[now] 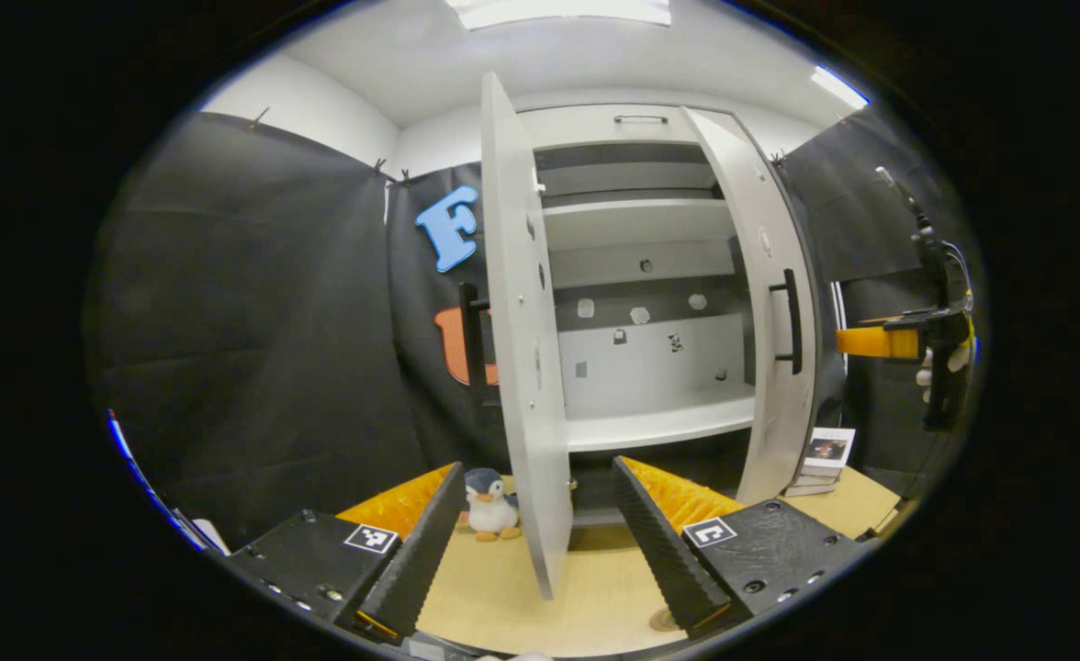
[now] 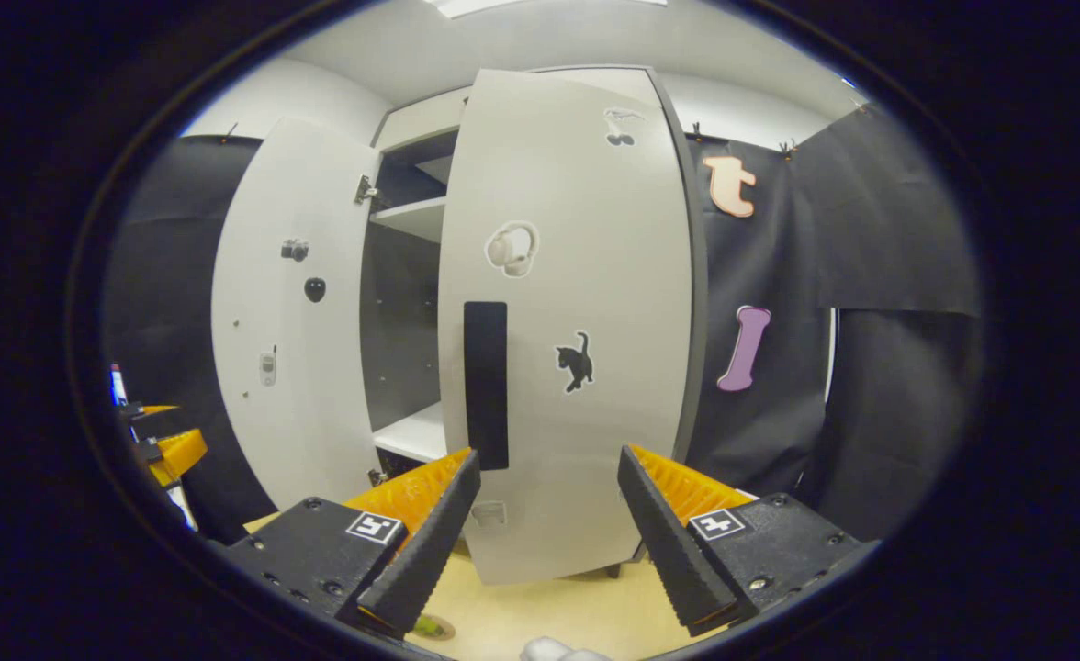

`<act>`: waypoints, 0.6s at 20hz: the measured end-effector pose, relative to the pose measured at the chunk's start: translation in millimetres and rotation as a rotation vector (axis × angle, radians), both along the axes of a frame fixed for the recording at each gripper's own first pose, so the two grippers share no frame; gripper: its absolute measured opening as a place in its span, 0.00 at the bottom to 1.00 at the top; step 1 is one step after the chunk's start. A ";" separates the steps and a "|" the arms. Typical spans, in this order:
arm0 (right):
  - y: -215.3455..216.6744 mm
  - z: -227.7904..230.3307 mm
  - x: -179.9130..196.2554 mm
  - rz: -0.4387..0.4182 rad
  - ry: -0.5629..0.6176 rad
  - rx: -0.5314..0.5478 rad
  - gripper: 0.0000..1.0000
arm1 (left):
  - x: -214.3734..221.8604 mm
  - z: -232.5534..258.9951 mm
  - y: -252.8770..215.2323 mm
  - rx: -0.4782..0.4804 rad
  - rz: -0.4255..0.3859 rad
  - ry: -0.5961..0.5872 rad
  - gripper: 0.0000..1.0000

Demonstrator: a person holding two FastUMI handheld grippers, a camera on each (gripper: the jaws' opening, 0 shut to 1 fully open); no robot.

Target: Grasp the bottle in the cabinet with the left hand and place it on the coaster, then close the right door with the right hand and the left door with the left hand.

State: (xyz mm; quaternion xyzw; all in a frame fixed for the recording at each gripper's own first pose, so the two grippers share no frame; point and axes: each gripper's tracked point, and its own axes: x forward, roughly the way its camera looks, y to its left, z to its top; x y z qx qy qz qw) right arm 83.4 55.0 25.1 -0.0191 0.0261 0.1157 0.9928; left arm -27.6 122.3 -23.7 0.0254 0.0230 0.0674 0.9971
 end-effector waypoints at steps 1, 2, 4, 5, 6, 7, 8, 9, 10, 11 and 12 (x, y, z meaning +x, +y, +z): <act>-1.2 -6.4 -4.5 -0.010 0.009 -0.010 0.96 | 1.1 0.1 7.8 0.003 0.007 -0.002 0.97; -2.7 -12.3 -9.9 -0.019 0.016 -0.024 0.99 | 4.1 -0.7 16.3 0.006 0.016 0.002 0.97; -5.1 -19.9 -19.3 -0.037 0.012 -0.047 0.99 | 8.7 0.7 39.8 0.004 0.049 0.001 0.97; -8.0 -25.2 -23.6 -0.052 0.014 -0.059 0.99 | 12.9 4.1 51.4 -0.005 0.062 -0.004 0.97; -11.2 -28.8 -27.3 -0.066 0.019 -0.066 0.99 | 16.3 4.8 61.5 -0.014 0.073 -0.005 0.97; -13.3 -33.8 -31.0 -0.076 0.029 -0.069 0.99 | 20.8 6.3 72.5 -0.018 0.085 -0.008 0.97; -15.1 -36.6 -35.3 -0.088 0.037 -0.064 0.99 | 25.1 8.1 82.9 -0.012 0.099 -0.013 0.97; -17.1 -39.3 -39.8 -0.101 0.044 -0.055 0.99 | 30.3 11.0 93.7 -0.001 0.111 -0.018 0.97; -18.0 -41.3 -43.9 -0.108 0.049 -0.045 0.99 | 36.5 14.6 103.4 0.013 0.120 -0.026 0.97; -17.2 -47.7 -46.4 -0.116 0.060 -0.034 0.99 | 43.0 18.5 112.7 0.025 0.128 -0.037 0.97; -18.9 -51.3 -50.2 -0.123 0.074 -0.026 0.99 | 50.2 24.0 119.8 0.035 0.132 -0.043 0.97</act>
